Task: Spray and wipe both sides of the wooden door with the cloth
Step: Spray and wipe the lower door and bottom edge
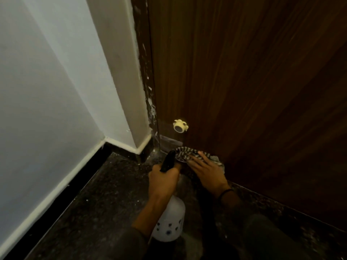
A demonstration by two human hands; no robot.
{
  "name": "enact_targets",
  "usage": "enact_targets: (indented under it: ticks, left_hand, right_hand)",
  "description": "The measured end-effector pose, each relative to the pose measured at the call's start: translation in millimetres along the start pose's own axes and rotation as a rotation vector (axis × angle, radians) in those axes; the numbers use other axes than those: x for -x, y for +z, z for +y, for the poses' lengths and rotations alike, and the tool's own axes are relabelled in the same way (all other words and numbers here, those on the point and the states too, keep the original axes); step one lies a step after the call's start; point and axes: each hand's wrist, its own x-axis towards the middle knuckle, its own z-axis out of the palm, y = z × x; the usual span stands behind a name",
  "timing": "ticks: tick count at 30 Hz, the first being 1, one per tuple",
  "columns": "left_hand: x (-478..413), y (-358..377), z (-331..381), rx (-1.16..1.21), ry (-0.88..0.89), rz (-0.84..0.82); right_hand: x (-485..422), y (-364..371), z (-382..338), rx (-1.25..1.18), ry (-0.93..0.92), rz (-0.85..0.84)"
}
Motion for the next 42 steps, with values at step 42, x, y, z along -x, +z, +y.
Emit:
enact_targets:
  ticks: [42]
  left_hand:
    - [-11.8, -88.3, 16.3, 0.015, 0.124, 0.198]
  right_hand:
    - [-123.0, -56.9, -41.7, -0.213, 0.112, 0.227]
